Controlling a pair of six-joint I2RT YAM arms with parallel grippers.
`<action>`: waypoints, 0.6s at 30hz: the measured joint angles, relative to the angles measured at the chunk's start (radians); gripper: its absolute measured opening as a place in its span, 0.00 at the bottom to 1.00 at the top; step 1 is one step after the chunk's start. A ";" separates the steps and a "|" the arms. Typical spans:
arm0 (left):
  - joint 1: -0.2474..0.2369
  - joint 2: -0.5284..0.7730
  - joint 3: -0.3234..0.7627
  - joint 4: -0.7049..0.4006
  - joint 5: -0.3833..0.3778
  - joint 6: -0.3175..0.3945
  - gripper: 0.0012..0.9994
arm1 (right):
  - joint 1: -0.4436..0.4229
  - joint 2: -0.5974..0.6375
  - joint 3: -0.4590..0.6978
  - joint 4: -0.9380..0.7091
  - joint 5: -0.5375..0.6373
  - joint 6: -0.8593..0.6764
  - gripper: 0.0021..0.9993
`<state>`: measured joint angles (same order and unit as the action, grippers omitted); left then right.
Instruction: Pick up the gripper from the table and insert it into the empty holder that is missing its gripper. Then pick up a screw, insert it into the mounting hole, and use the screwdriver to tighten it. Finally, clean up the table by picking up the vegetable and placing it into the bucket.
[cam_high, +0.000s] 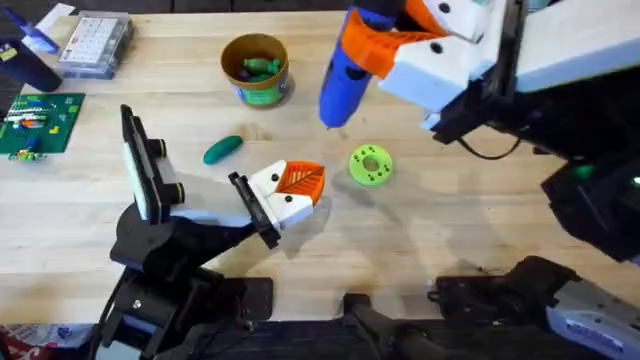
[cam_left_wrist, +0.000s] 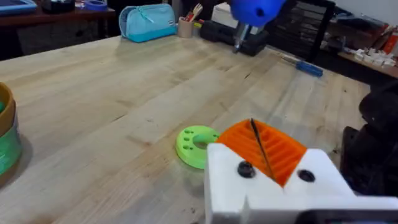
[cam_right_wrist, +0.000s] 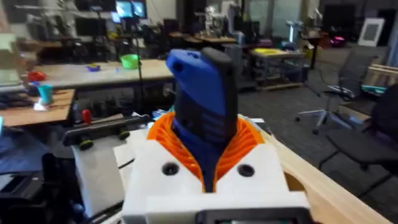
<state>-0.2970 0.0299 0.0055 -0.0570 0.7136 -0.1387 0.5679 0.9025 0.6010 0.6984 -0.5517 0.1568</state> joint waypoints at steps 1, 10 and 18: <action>0.000 0.000 0.000 0.000 0.000 0.000 0.01 | 0.012 0.017 0.000 0.037 0.001 0.019 0.05; 0.000 0.000 0.000 0.000 0.000 0.000 0.01 | 0.111 0.130 -0.002 0.248 0.030 0.177 0.05; 0.000 0.000 0.000 0.000 0.000 0.000 0.01 | 0.180 0.171 -0.002 0.248 0.081 0.209 0.05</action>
<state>-0.2970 0.0299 0.0055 -0.0570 0.7136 -0.1383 0.7475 1.0738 0.5987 0.9466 -0.4707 0.3658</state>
